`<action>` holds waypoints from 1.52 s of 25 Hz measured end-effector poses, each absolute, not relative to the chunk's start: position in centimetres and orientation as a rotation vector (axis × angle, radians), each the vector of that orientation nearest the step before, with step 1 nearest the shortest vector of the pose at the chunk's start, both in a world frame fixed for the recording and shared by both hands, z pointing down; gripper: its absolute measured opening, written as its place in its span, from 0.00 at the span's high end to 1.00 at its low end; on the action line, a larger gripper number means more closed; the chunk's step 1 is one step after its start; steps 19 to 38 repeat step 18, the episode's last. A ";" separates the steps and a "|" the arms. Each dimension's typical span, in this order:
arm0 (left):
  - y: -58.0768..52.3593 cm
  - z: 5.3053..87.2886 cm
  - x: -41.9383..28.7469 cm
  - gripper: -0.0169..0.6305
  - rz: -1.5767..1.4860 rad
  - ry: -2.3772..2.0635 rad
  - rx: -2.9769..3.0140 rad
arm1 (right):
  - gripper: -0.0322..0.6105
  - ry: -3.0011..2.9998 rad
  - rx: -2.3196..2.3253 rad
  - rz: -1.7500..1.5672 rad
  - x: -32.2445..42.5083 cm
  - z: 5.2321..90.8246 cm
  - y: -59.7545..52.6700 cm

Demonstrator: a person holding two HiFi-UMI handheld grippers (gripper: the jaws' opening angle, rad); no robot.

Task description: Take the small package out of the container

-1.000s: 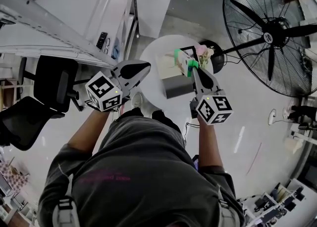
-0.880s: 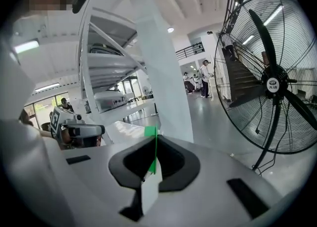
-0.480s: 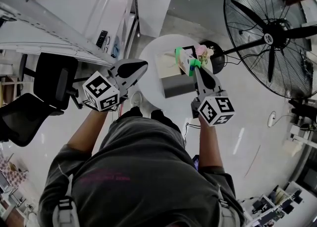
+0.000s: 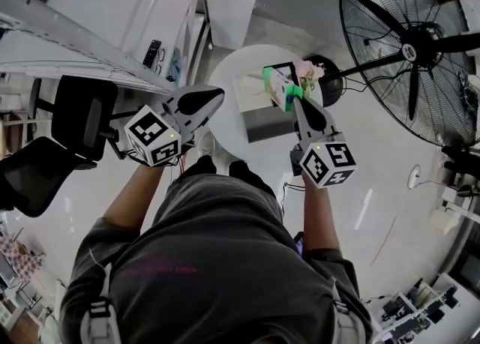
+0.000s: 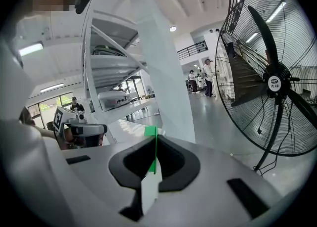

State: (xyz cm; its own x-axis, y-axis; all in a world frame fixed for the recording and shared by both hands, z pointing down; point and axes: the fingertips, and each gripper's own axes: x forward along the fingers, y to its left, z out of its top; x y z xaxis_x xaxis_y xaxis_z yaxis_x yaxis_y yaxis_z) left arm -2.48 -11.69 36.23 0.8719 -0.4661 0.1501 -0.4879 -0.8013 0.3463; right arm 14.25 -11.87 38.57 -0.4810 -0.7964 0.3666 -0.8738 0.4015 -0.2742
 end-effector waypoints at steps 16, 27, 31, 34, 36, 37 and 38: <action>-10.8 36.8 -0.2 0.95 0.104 -0.697 2.642 | 0.91 -2.481 1.452 0.671 15.5 39.5 -11.2; -10.8 36.8 0.1 0.95 0.106 -0.695 2.642 | 0.91 -2.484 1.449 0.673 15.7 39.5 -11.2; -10.8 36.8 0.1 0.95 0.106 -0.695 2.642 | 0.91 -2.484 1.449 0.673 15.7 39.5 -11.2; -10.8 36.8 0.1 0.95 0.106 -0.695 2.642 | 0.91 -2.484 1.449 0.673 15.7 39.5 -11.2; -10.8 36.8 0.1 0.95 0.106 -0.695 2.642 | 0.91 -2.484 1.449 0.673 15.7 39.5 -11.2; -10.8 36.8 0.1 0.95 0.106 -0.695 2.642 | 0.91 -2.484 1.449 0.673 15.7 39.5 -11.2; -10.8 36.8 0.1 0.95 0.106 -0.695 2.642 | 0.91 -2.484 1.449 0.673 15.7 39.5 -11.2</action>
